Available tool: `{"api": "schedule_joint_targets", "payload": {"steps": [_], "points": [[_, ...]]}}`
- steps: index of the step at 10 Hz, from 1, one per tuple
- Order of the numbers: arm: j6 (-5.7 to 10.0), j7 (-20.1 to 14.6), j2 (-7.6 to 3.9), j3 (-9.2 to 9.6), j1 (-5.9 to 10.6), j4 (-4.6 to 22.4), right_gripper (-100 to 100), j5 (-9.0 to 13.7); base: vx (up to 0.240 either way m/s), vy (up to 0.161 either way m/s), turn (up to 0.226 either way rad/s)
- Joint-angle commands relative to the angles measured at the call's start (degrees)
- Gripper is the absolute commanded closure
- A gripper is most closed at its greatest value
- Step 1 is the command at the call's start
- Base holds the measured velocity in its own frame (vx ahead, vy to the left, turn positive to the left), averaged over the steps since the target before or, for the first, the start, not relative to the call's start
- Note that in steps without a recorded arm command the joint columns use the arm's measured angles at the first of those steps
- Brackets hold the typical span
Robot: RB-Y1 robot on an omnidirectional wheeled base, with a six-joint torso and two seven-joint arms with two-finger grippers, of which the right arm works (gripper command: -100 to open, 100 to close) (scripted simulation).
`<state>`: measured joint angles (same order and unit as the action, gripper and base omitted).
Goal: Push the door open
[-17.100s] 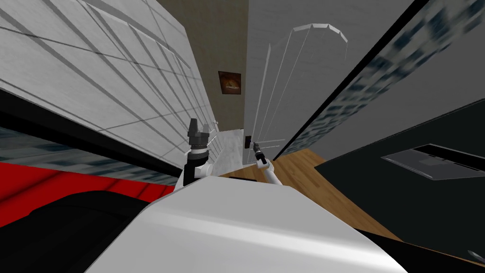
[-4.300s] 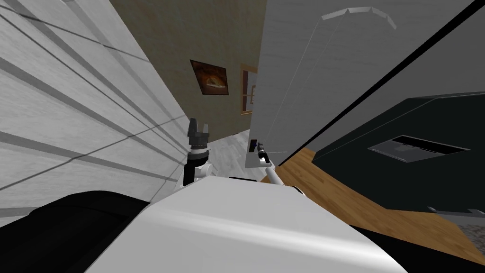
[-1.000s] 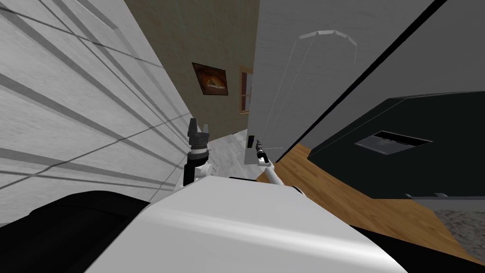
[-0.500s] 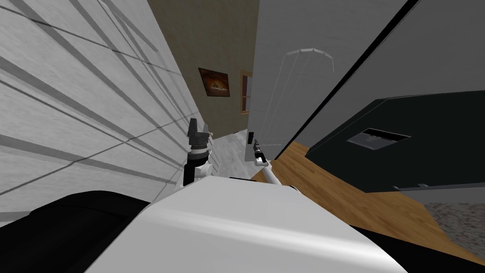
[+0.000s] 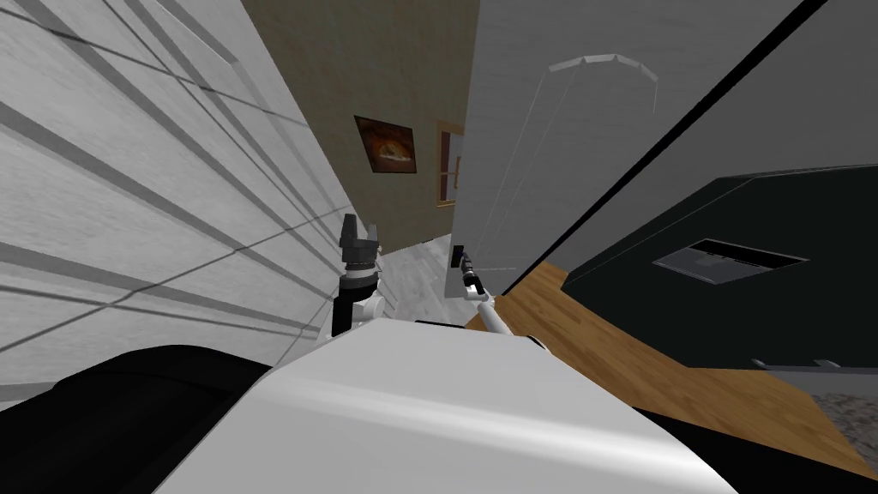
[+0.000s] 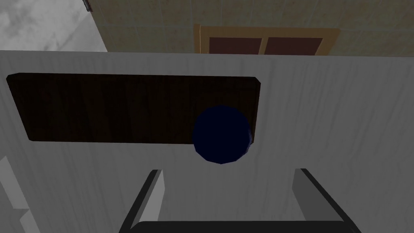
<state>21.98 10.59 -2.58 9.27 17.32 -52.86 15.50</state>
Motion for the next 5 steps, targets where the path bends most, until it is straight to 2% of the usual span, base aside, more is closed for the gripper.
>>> {"api": "schedule_joint_targets", "payload": {"steps": [1, 2, 3, 4, 5], "points": [[0.22, 0.03, 0.3, -0.22, 0.02, 0.11, -100, 0.0, 0.21, 0.046, 0.027], [0.38, 0.05, 0.77, -0.34, 0.06, 0.22, -100, 0.0, 0.248, 0.043, 0.025], [0.28, 0.03, 0.51, -0.26, 0.02, 0.16, -100, 0.0, 0.118, 0.017, 0.006], [0.28, 0.03, 0.51, -0.26, 0.02, 0.16, 100, 0.0, -0.016, -0.002, -0.006], [0.28, 0.03, 0.51, -0.26, 0.02, 0.16, 100, 0.0, -0.038, -0.008, 0.004]]}}
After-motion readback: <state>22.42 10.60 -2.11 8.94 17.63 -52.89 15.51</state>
